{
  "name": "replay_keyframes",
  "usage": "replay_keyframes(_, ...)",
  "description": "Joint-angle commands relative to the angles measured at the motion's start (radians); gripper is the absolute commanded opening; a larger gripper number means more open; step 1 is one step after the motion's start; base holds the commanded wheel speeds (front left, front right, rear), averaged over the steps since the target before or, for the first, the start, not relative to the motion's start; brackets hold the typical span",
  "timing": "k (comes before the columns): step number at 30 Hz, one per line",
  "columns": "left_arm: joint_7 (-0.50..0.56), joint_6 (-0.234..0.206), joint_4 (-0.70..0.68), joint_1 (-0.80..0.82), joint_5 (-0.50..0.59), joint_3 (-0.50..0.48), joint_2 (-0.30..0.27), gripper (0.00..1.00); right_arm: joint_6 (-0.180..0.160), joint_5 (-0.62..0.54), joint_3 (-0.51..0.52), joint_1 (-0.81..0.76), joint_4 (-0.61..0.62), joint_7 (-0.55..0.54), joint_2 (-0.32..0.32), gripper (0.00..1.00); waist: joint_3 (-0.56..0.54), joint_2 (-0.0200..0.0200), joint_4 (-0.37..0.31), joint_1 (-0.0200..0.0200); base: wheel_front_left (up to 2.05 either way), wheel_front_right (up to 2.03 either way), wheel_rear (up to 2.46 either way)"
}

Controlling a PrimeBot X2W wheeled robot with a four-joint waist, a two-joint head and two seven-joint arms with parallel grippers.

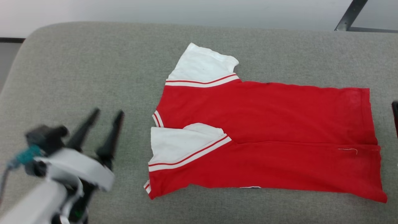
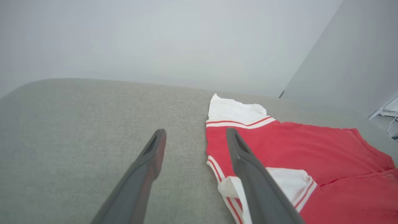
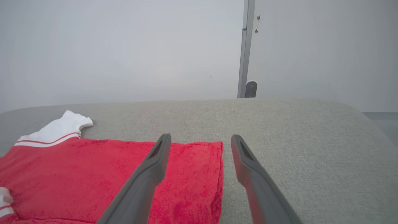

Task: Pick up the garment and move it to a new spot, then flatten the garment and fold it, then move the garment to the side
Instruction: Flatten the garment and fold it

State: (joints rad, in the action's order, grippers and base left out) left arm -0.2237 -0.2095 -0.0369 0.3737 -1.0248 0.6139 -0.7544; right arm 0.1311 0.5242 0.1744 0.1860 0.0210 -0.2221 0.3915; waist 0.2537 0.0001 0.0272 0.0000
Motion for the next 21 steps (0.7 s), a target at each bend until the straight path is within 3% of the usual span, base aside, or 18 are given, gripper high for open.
replay_keyframes(1,-0.018,0.016,0.028,0.053,0.019,-0.034,0.002,1.00,-0.001,-0.032,0.006,0.028,-0.003,0.050,-0.026,1.00,0.015,-0.0001,-0.016,0.0000,0.00,0.00,0.00)
replay_keyframes(7,-0.004,0.106,0.157,0.280,0.100,-0.049,0.005,1.00,-0.001,-0.089,-0.030,0.106,-0.017,0.170,-0.112,1.00,0.072,-0.0001,-0.080,0.0000,0.00,0.00,0.00)
replay_keyframes(15,0.147,0.264,0.409,0.663,0.173,0.021,0.068,1.00,-0.001,-0.106,-0.105,0.187,-0.040,0.263,-0.182,1.00,0.182,-0.0001,-0.189,0.0000,0.00,0.00,0.00)
replay_keyframes(21,0.243,0.325,0.609,0.844,0.189,0.084,0.124,1.00,-0.001,-0.104,-0.130,0.210,-0.057,0.306,-0.212,1.00,0.234,-0.0001,-0.242,0.0000,0.00,0.00,0.00)
